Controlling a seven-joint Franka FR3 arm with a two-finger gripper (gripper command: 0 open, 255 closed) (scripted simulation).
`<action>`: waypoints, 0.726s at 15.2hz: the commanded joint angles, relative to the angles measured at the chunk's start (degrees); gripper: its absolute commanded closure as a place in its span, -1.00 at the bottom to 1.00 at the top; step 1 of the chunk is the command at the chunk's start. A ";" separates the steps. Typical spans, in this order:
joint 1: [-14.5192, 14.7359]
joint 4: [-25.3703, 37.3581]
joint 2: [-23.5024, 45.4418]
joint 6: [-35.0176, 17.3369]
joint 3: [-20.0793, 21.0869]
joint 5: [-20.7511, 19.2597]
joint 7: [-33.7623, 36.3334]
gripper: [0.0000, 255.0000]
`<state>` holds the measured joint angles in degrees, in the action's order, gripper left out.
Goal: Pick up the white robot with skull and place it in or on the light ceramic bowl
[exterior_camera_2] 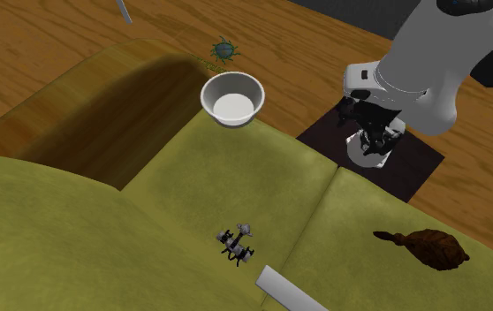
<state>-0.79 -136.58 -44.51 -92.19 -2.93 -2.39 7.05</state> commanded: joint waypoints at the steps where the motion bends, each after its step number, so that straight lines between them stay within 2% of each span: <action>1: 0.00 0.00 0.00 0.00 0.00 0.00 0.00 -1.00; 11: 1.15 15.14 23.42 -8.15 -1.93 0.41 -3.35 -1.00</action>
<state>0.16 -123.83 -23.98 -99.85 -4.81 -2.19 3.91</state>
